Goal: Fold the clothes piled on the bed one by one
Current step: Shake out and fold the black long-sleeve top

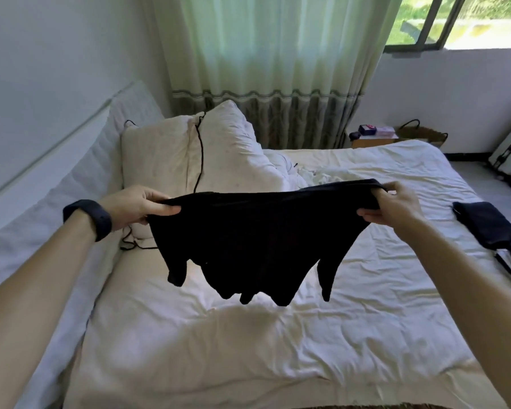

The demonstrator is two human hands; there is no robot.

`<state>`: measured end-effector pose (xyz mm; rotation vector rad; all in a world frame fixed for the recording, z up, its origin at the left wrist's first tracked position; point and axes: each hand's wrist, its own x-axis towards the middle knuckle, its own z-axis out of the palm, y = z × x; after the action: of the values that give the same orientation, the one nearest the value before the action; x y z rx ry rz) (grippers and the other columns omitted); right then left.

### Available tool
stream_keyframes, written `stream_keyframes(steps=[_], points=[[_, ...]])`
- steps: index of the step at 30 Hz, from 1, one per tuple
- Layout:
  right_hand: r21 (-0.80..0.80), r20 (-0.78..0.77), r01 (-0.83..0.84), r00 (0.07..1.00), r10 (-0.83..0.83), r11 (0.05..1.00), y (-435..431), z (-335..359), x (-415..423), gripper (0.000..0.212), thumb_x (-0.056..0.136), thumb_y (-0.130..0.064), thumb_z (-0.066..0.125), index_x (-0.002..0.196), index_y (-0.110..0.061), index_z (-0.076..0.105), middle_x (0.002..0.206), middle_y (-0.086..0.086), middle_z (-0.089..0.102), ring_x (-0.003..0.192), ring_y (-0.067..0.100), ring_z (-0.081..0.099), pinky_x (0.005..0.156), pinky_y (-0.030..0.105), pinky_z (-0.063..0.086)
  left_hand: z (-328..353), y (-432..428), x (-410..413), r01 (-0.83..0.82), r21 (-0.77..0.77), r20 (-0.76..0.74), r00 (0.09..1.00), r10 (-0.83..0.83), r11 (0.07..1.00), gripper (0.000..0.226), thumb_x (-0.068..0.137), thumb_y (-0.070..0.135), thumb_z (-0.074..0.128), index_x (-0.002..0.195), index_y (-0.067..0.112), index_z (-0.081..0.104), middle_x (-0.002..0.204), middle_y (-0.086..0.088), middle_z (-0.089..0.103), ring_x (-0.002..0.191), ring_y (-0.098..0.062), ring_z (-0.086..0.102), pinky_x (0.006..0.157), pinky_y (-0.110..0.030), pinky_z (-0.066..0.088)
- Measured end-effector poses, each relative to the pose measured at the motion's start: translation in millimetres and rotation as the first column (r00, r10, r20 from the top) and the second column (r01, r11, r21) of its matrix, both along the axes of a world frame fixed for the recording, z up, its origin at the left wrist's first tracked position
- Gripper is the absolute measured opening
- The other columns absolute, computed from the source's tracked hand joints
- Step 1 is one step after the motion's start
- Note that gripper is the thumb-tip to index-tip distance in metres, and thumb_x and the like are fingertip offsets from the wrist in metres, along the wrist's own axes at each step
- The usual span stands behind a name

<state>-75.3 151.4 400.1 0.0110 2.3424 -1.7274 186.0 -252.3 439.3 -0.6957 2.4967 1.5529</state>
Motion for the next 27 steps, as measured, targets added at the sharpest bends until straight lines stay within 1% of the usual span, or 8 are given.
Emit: stream_keyframes(steps=[2,5,7,11,15,17,22,27], points=[[0.007,0.007,-0.01,1.0,0.01,1.0,18,-8,10,0.022,0.103,-0.034,0.06,0.112,-0.015,0.066,0.101,0.011,0.071,0.06,0.022,0.073,0.052,0.028,0.062,-8,19,17,-0.123,-0.121,-0.101,0.989,0.111,0.985,0.024,0.081,0.032,0.081,0.099,0.017,0.079,0.082,0.002,0.072,0.077,-0.011,0.061,0.063,-0.018,0.044],[0.009,-0.042,0.012,0.999,-0.012,1.0,48,-21,35,0.028,0.097,-0.047,0.066,0.086,-0.022,0.071,0.086,0.005,0.073,0.055,0.018,0.072,0.049,0.025,0.059,-21,50,44,-0.313,-0.142,-0.299,0.918,0.261,0.939,0.016,0.084,0.025,0.077,0.095,0.014,0.077,0.087,-0.007,0.073,0.076,-0.011,0.066,0.059,-0.01,0.048],[0.061,-0.103,0.013,0.995,-0.007,0.998,65,-34,53,0.029,0.096,-0.048,0.066,0.08,-0.024,0.07,0.08,0.005,0.074,0.056,0.016,0.072,0.052,0.028,0.061,-32,72,62,-0.396,-0.151,-0.361,0.875,0.323,0.906,0.013,0.083,0.018,0.079,0.095,0.013,0.076,0.084,-0.003,0.072,0.071,-0.003,0.066,0.059,-0.004,0.047],[0.17,-0.286,0.042,0.958,0.009,0.984,95,-62,82,0.037,0.091,-0.048,0.064,0.076,-0.015,0.065,0.069,0.01,0.068,0.071,0.029,0.069,0.07,0.048,0.055,-56,99,104,-0.353,-0.045,-0.28,0.903,0.327,0.935,0.014,0.081,0.005,0.077,0.094,0.01,0.075,0.077,0.001,0.072,0.064,0.005,0.066,0.063,-0.005,0.049],[0.176,-0.369,0.062,0.929,0.008,0.982,115,-72,95,0.041,0.08,-0.056,0.064,0.079,-0.015,0.064,0.067,-0.003,0.061,0.066,0.011,0.054,0.063,0.034,0.041,-66,96,137,-0.283,0.255,-0.132,0.937,0.323,0.925,0.02,0.083,0.002,0.064,0.084,0.013,0.081,0.072,0.002,0.074,0.063,-0.006,0.07,0.058,-0.013,0.053],[0.188,-0.378,0.038,0.925,0.036,0.982,111,-70,93,0.034,0.082,-0.049,0.069,0.075,-0.017,0.062,0.067,-0.003,0.061,0.063,0.006,0.053,0.06,0.026,0.04,-69,92,139,-0.286,0.297,-0.099,0.94,0.327,0.911,0.024,0.085,0.004,0.062,0.079,0.016,0.082,0.072,0.001,0.074,0.062,-0.007,0.07,0.057,-0.014,0.053],[0.237,-0.354,-0.008,0.93,0.094,0.971,79,-70,73,0.033,0.09,-0.041,0.072,0.079,-0.01,0.065,0.072,0.006,0.063,0.076,0.024,0.059,0.069,0.039,0.04,-72,75,106,-0.409,0.178,-0.211,0.872,0.441,0.895,0.02,0.083,0.017,0.074,0.103,0.011,0.076,0.085,0.0,0.077,0.073,-0.008,0.072,0.069,-0.015,0.056],[0.284,-0.355,-0.011,0.928,0.116,0.959,29,-87,35,0.025,0.096,-0.04,0.067,0.087,-0.016,0.063,0.073,-0.004,0.057,0.082,0.02,0.054,0.071,0.031,0.032,-82,40,46,-0.516,0.077,-0.292,0.807,0.514,0.853,0.003,0.08,0.028,0.083,0.081,0.029,0.08,0.081,0.009,0.077,0.075,-0.004,0.071,0.073,-0.017,0.057]])
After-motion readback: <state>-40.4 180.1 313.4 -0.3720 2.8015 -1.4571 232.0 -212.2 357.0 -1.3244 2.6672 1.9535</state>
